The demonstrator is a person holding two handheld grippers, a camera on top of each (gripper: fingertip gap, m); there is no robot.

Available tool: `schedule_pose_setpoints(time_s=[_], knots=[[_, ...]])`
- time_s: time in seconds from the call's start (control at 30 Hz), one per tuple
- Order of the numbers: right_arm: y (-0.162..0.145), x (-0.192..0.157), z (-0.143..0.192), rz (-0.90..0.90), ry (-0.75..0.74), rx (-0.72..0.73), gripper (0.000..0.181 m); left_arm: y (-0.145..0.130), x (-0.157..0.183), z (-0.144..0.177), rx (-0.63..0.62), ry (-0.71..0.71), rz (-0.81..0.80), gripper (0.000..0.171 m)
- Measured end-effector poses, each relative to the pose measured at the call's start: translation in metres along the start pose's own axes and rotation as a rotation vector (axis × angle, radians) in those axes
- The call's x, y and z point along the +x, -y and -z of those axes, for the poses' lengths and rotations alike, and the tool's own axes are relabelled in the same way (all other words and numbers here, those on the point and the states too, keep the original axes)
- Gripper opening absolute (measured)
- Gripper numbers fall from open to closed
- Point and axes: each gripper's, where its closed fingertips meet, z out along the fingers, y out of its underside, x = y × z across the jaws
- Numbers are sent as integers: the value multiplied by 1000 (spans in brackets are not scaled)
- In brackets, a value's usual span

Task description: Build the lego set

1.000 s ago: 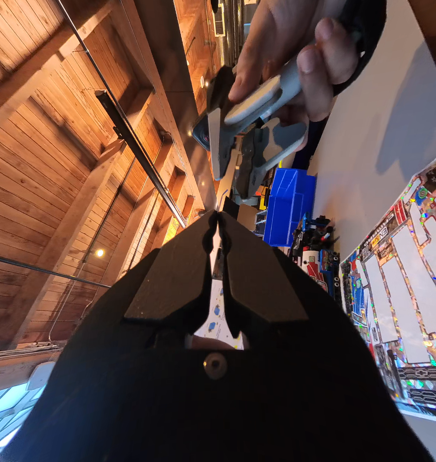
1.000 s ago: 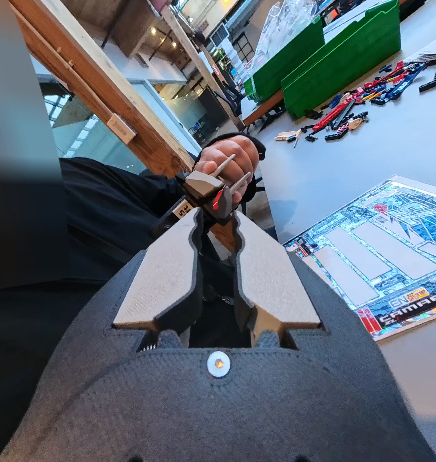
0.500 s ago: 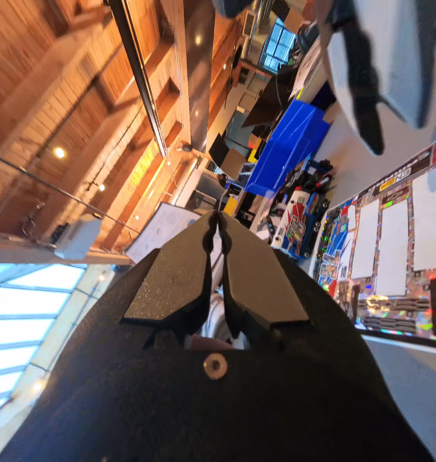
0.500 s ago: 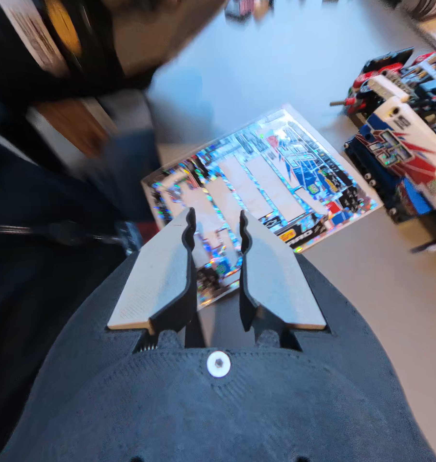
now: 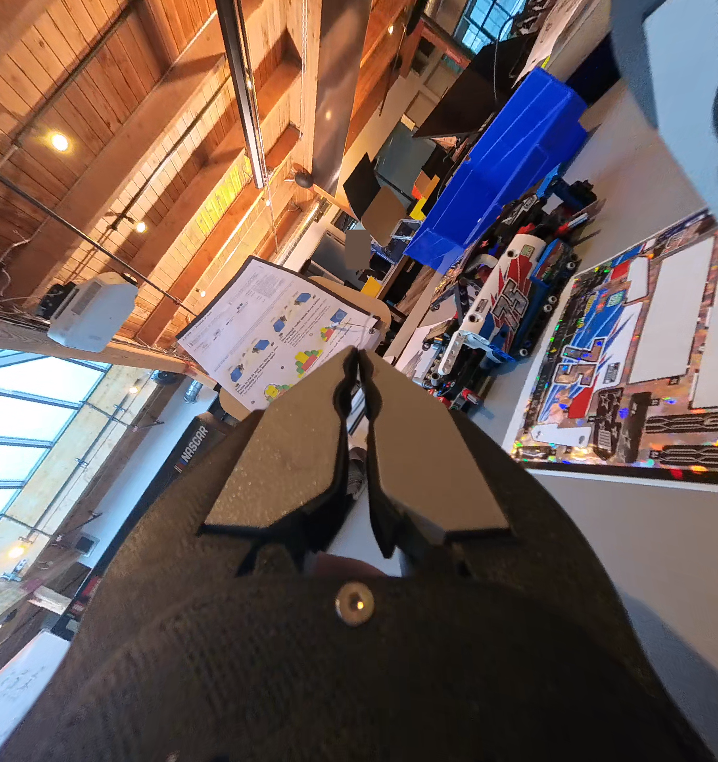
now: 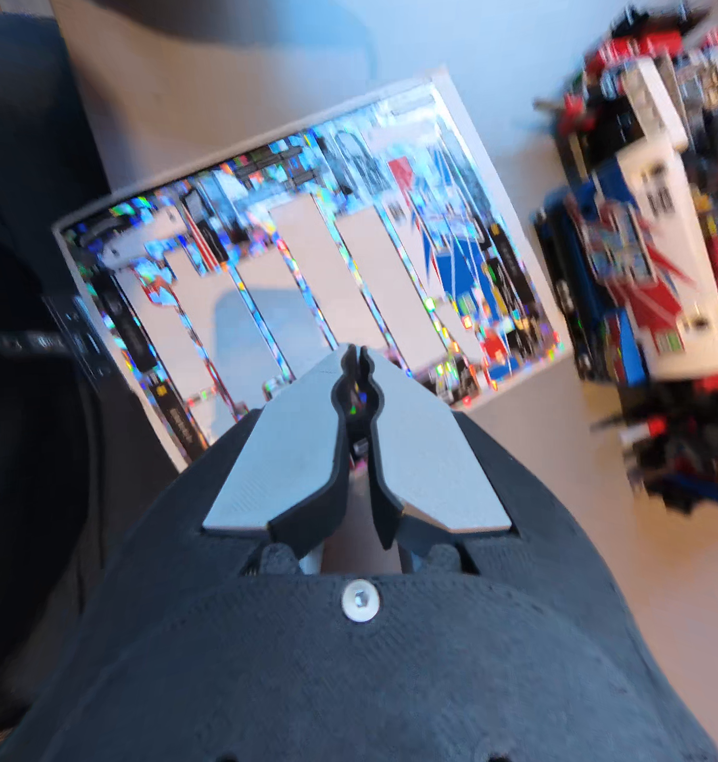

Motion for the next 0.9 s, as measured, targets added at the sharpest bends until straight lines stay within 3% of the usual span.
schedule_pose_setpoints(time_s=[0.37,0.67,0.8,0.9], knots=[[-83,36,49,-25,-189,-170,0,11,10,-2,26,0,-65,0],[-158,92,90,-154,-292,-249,0,22,26,-4,75,-8,-164,0],[-161,103,101,-213,-307,-249,4,31,33,-4,120,6,-237,0],[-126,102,107,-270,-320,-90,7,42,38,-3,164,14,-285,0]])
